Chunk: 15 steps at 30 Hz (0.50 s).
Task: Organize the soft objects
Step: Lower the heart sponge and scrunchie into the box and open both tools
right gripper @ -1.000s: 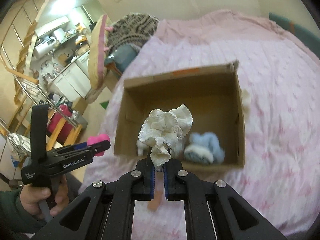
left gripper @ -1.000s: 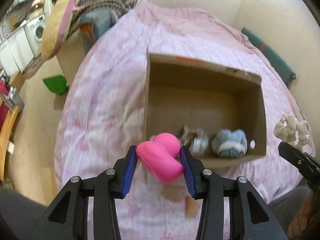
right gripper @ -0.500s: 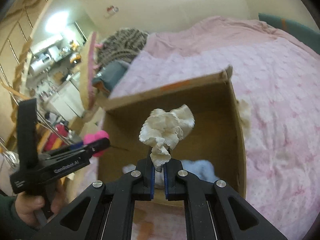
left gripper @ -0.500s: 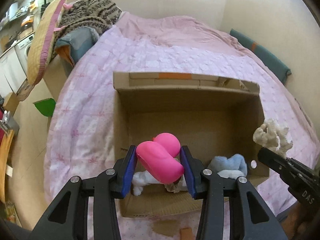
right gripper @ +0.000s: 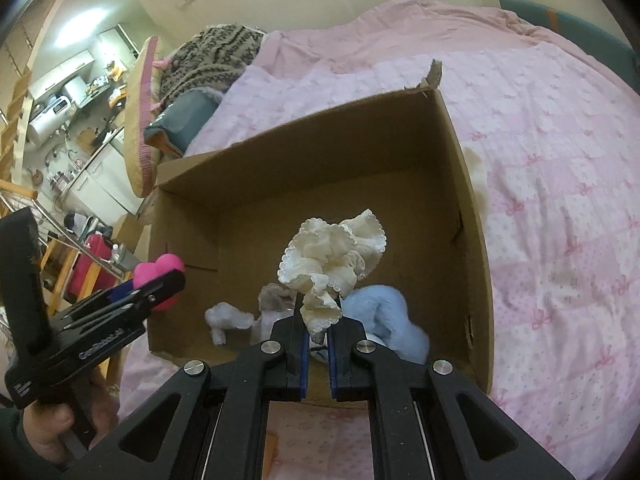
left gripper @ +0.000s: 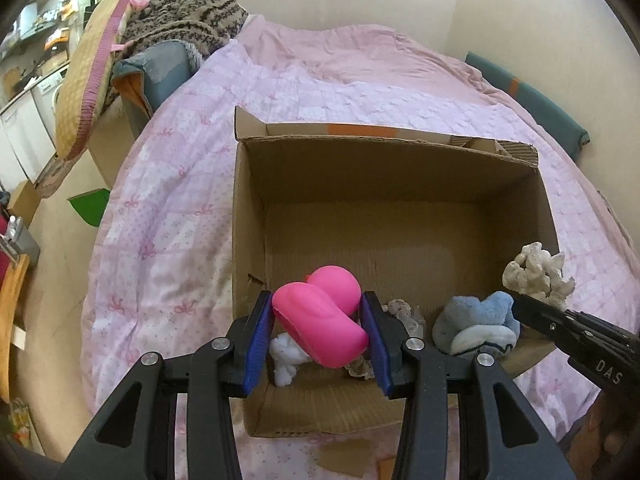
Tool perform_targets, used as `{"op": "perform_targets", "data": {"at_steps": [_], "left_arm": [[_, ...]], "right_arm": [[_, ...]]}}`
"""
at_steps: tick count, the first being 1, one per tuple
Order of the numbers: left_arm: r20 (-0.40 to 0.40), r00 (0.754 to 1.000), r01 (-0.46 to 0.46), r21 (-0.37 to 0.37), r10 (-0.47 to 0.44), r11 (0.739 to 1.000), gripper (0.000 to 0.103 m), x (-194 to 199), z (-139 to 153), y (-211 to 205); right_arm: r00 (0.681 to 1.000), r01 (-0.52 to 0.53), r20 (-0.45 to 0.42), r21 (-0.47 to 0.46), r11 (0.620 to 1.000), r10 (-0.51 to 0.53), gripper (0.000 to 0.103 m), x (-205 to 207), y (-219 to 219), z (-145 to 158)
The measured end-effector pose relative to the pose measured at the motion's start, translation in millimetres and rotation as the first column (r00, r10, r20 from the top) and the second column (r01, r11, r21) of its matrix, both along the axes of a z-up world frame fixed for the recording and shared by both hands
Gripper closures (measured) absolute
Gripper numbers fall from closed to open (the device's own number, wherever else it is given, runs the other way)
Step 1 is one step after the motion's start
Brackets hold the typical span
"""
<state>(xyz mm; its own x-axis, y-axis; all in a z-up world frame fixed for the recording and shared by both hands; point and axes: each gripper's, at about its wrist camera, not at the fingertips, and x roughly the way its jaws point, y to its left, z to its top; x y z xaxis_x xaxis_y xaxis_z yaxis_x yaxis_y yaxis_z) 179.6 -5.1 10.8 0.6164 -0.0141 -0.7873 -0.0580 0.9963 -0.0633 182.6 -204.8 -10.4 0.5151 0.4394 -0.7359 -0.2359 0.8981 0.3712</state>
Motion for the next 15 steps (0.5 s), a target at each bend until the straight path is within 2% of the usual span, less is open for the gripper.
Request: {"op": "perform_targets", "data": {"at_steps": [15], "left_arm": [[0.006, 1.000, 0.022, 0.031, -0.022, 0.999, 0.063, -1, -3, -5]], "right_arm": [[0.998, -0.057, -0.001, -0.042, 0.997, 0.057, 0.094, -3, 12, -8]]}}
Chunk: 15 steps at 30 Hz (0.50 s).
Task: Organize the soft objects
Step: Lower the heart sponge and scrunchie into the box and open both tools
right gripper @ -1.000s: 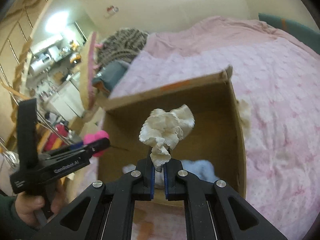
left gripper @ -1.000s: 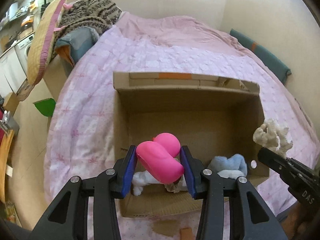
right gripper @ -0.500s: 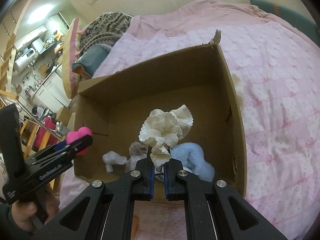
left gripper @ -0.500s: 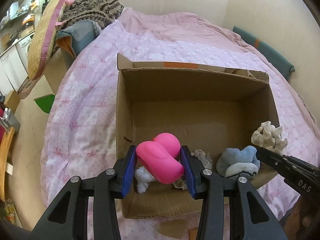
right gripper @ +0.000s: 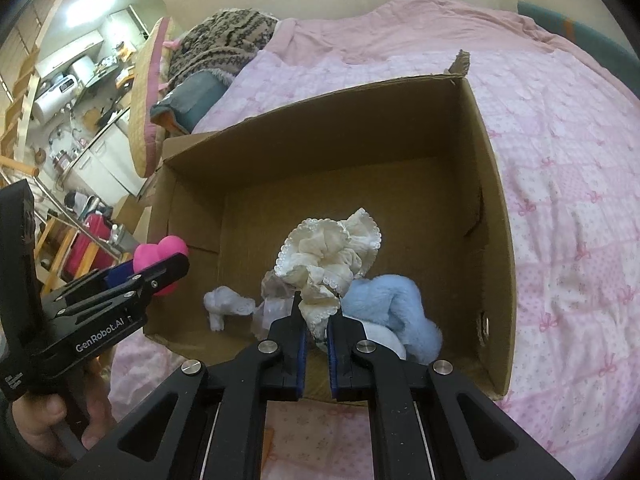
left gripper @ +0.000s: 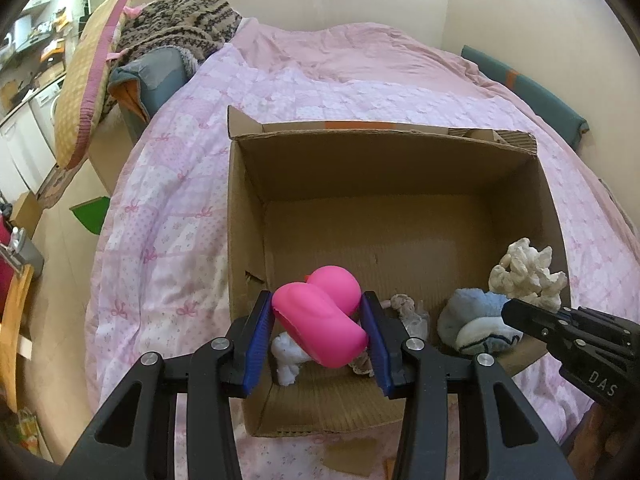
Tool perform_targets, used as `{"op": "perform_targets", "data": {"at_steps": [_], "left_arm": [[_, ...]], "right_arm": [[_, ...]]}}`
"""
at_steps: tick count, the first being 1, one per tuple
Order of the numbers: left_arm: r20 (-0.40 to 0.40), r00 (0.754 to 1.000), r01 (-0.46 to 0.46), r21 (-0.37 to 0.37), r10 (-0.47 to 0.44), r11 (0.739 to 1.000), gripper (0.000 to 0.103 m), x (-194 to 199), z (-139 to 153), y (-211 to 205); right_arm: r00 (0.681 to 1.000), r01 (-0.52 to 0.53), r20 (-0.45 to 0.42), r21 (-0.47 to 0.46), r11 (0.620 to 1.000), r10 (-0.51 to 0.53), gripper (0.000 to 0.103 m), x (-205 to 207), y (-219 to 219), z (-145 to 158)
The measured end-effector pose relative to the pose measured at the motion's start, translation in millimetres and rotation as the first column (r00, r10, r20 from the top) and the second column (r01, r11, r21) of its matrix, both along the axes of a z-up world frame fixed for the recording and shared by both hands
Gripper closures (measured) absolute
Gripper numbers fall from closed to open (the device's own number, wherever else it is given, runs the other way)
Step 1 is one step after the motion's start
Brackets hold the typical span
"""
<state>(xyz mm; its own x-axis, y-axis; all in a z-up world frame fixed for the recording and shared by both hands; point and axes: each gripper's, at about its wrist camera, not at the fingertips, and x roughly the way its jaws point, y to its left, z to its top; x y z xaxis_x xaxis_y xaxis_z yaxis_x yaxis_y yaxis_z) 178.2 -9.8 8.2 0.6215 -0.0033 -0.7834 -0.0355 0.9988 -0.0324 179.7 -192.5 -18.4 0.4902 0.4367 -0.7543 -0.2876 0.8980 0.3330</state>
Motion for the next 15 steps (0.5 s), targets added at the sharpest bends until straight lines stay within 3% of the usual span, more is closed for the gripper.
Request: {"op": "perform_targets", "data": {"at_steps": [6, 9, 15], "left_arm": [[0.018, 1.000, 0.018, -0.004, -0.018, 1.000, 0.061, -4.6, 1.3, -2.7], [0.029, 0.999, 0.016, 0.004, -0.016, 1.000, 0.045, -6.9, 3.2, -3.6], [0.043, 0.999, 0.007, 0.005, -0.007, 1.000, 0.033, -9.7, 7.3, -3.8]], "right_arm": [[1.000, -0.009, 0.005, -0.005, 1.000, 0.009, 0.094, -1.6, 2.1, 0.0], [1.000, -0.012, 0.009, -0.004, 1.000, 0.012, 0.094, -2.7, 3.1, 0.5], [1.000, -0.003, 0.022, 0.003, 1.000, 0.003, 0.094, -5.3, -0.8, 3.1]]}}
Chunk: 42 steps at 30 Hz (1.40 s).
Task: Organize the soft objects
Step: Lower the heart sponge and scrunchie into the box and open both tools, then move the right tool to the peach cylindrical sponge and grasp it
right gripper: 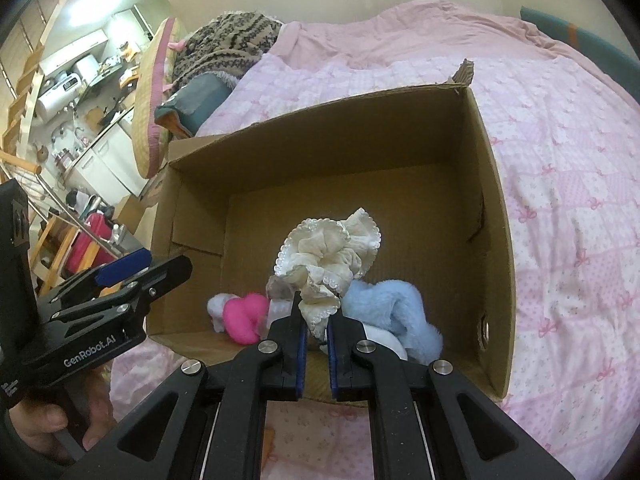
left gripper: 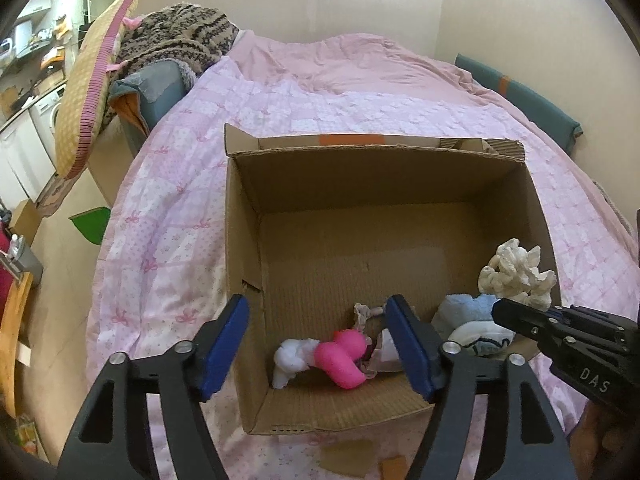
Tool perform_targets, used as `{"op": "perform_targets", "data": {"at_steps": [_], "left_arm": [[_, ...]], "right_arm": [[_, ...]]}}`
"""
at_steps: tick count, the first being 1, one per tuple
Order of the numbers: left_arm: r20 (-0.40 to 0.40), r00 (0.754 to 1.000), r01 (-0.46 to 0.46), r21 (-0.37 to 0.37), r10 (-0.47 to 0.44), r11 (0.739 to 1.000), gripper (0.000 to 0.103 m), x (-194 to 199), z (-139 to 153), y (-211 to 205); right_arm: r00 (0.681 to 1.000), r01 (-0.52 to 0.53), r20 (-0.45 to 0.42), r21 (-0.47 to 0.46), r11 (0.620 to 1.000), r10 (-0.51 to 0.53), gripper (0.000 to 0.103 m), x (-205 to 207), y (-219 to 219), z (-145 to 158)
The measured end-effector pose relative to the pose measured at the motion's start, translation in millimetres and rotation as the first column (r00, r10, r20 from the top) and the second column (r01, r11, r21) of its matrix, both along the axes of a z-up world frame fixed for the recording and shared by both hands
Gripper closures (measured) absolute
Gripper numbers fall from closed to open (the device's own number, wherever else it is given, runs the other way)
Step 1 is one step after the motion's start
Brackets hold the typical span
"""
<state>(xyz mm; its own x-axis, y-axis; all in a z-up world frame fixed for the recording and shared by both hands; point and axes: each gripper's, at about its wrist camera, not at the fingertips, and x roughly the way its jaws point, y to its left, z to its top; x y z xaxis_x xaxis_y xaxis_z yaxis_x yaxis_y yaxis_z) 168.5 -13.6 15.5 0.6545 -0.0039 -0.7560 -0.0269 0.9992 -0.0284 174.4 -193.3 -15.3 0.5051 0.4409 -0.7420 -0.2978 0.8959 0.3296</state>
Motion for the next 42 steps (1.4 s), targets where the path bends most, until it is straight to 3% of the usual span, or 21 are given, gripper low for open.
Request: {"op": "perform_targets", "data": {"at_steps": [3, 5, 6, 7, 9, 14, 24, 31, 36, 42], "left_arm": [[0.000, 1.000, -0.010, -0.001, 0.010, 1.000, 0.032, 0, 2, 1], [-0.003, 1.000, -0.014, -0.008, 0.014, 1.000, 0.030, 1, 3, 2], [-0.002, 1.000, -0.017, -0.010, 0.017, 1.000, 0.030, 1, 4, 2], [0.001, 1.000, -0.019, -0.008, 0.019, 1.000, 0.030, 1, 5, 2], [0.013, 1.000, -0.019, -0.002, 0.019, 1.000, 0.030, 0, 7, 1], [0.034, 0.999, -0.020, 0.003, 0.020, 1.000, 0.030, -3, 12, 3], [0.039, 0.999, -0.008, -0.010, 0.009, 1.000, 0.030, -22, 25, 5], [-0.017, 1.000, -0.009, -0.051, 0.009, 0.999, 0.030, -44, 22, 10], [-0.046, 0.999, -0.015, -0.070, 0.012, 0.997, 0.029, -56, 22, 15], [-0.159, 0.987, -0.047, -0.074, 0.035, 0.996, 0.030, -64, 2, 20]], "right_arm": [[1.000, 0.010, 0.002, 0.011, 1.000, -0.010, 0.092, 3, -2, 1], [1.000, 0.020, 0.000, 0.022, 1.000, -0.020, 0.086, 4, -5, 2], [1.000, 0.025, -0.004, 0.033, 0.999, -0.025, 0.075, 5, -7, 3], [0.999, 0.033, -0.007, 0.044, 0.998, -0.032, 0.054, 5, -9, 3], [0.998, 0.059, 0.007, 0.075, 0.995, -0.060, 0.024, 4, -14, 8], [0.993, 0.088, 0.067, 0.115, 0.989, -0.096, 0.024, -2, -24, 21], [0.994, 0.088, 0.052, 0.118, 0.989, -0.095, 0.024, -12, -23, 26], [0.996, 0.055, 0.060, 0.108, 0.993, -0.062, 0.024, -32, -19, 34], [0.999, 0.047, 0.019, 0.124, 0.991, -0.050, 0.024, -48, -18, 28], [0.999, 0.023, -0.047, 0.118, 0.993, -0.017, 0.024, -64, -8, 16]]}}
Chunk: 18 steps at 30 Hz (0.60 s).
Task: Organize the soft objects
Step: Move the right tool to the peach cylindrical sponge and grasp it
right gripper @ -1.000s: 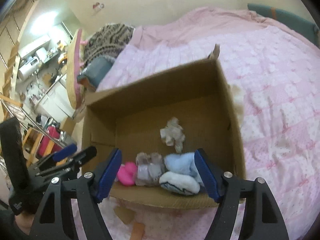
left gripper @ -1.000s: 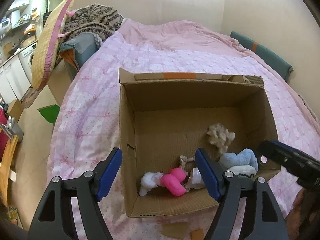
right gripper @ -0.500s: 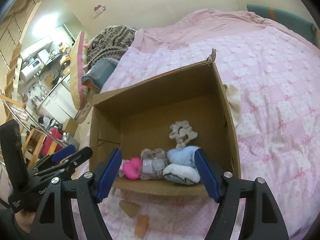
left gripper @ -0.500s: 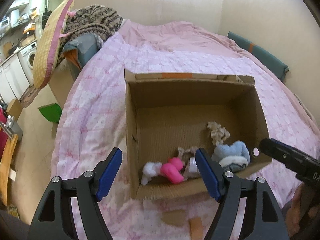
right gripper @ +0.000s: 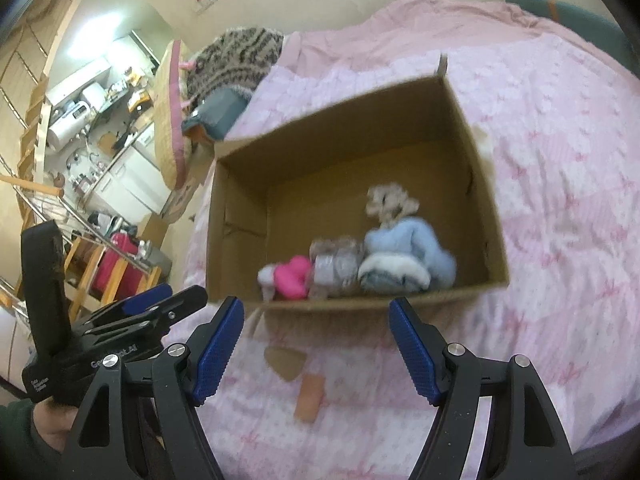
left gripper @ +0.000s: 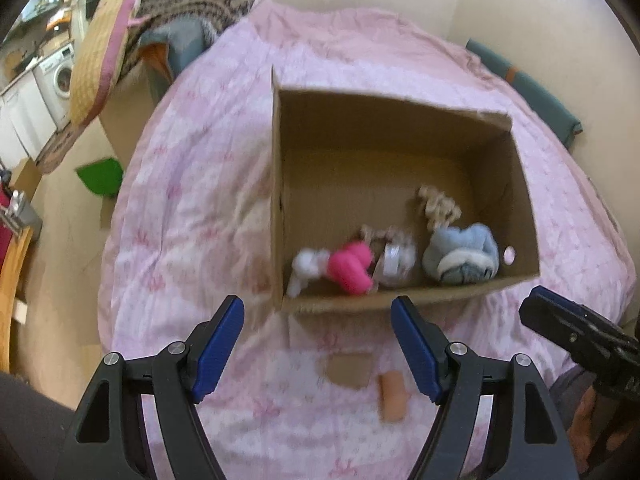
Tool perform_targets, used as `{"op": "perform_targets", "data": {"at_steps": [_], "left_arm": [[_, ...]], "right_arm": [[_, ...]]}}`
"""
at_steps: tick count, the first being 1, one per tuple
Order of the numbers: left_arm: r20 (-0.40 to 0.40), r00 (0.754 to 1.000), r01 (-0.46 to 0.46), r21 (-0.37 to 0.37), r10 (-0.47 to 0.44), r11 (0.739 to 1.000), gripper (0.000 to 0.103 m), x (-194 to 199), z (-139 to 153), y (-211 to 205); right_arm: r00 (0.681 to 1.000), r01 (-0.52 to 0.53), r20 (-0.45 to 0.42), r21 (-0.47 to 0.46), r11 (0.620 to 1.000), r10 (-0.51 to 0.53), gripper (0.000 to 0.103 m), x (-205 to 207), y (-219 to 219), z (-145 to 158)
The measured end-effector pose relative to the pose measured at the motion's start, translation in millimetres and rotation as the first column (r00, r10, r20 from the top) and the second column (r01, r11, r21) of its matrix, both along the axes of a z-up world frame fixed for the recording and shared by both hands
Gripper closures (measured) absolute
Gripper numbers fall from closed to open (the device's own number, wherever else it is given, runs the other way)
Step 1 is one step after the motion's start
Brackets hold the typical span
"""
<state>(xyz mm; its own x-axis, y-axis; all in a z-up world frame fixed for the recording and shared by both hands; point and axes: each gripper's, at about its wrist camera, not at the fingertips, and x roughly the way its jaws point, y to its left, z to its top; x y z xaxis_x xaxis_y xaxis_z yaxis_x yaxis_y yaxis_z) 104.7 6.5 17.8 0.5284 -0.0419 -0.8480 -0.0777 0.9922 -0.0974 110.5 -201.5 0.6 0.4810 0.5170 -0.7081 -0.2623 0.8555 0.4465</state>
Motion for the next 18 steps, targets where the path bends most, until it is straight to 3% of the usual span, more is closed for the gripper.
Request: {"op": "perform_targets", "data": {"at_steps": [4, 8, 17, 18], "left_arm": [[-0.065, 0.997, -0.033, -0.021, 0.031, 0.999, 0.030, -3, -13, 8], [-0.070, 0.995, -0.074, -0.022, 0.072, 0.997, 0.029, -3, -16, 15], [-0.074, 0.987, -0.146, -0.023, 0.144, 0.989, 0.029, 3, -19, 30], [-0.075, 0.985, -0.155, -0.030, 0.153, 0.987, 0.029, 3, -19, 32]], "right_arm": [[0.992, -0.063, -0.111, -0.042, 0.997, 0.058, 0.024, -2, 18, -25], [0.971, -0.157, -0.202, -0.133, 0.979, 0.129, 0.024, -2, 47, -53], [0.911, -0.378, -0.284, -0.291, 0.879, 0.298, 0.024, -16, 109, -100], [0.909, -0.386, -0.285, -0.301, 0.872, 0.304, 0.032, -18, 112, -102]]}}
